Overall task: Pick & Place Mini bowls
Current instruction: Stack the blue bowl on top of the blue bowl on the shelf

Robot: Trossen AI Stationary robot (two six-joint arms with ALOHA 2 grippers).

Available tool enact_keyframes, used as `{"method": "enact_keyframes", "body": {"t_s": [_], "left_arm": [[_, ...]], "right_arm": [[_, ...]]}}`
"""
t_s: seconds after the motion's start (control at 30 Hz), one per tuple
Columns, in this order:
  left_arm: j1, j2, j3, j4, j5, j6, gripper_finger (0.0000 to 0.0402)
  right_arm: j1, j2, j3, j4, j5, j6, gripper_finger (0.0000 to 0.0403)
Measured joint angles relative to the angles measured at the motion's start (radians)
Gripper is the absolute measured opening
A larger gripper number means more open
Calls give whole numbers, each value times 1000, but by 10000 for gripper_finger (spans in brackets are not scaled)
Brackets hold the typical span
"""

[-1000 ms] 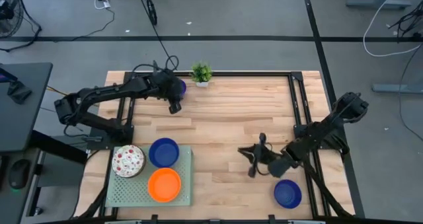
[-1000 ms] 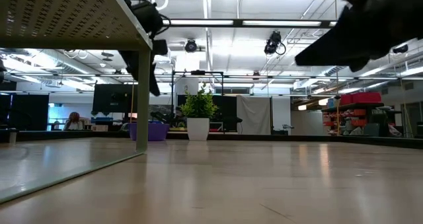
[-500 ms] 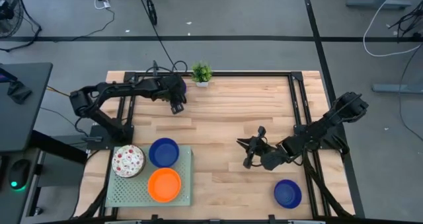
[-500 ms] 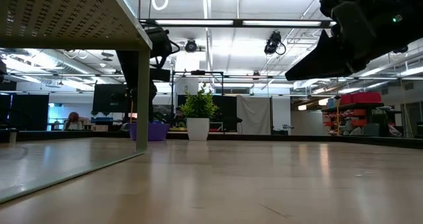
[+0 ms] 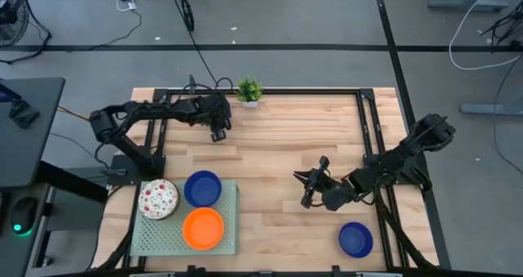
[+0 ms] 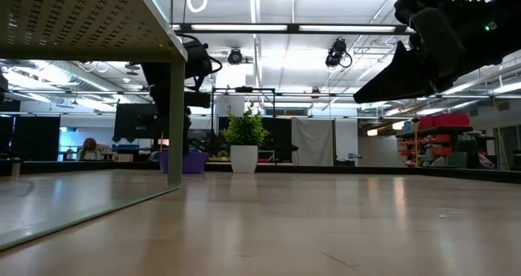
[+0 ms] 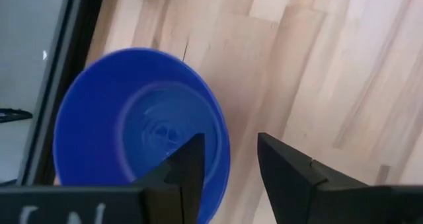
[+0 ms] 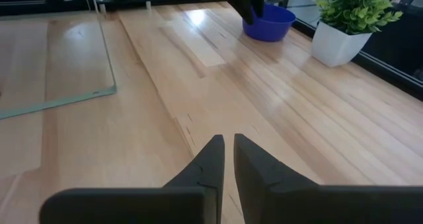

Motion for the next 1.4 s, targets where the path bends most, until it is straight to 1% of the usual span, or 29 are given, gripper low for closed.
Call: {"method": "enact_keyframes", "body": {"t_s": [0.17,0.27,0.6,0.73,0.83,0.97,1.1,1.17,1.3,1.4], "left_arm": [[10,14,-11,8,8,-3,141],[10,13,-11,18,23,-7,124],[12,13,-11,17,40,-17,11],[1,9,-10,12,40,-1,8],[-29,4,-9,8,23,4,5],[-96,-38,-8,1,-2,4,4],[-194,-121,-3,-3,-36,0,4],[-246,-165,17,-30,-40,-18,4],[-369,-243,99,-69,-32,-42,4],[-484,-262,191,-138,-21,-49,4]], "right_arm": [[0,0,0,-1,0,3,36],[0,0,0,0,0,3,36],[0,0,0,1,-16,7,36],[1,0,0,1,-26,18,36],[1,0,0,2,-27,34,36],[3,0,0,8,-49,33,36],[3,0,0,11,-51,33,36],[3,0,0,12,-51,32,36],[3,0,0,15,-51,33,36],[3,0,0,24,-51,33,36]]}}
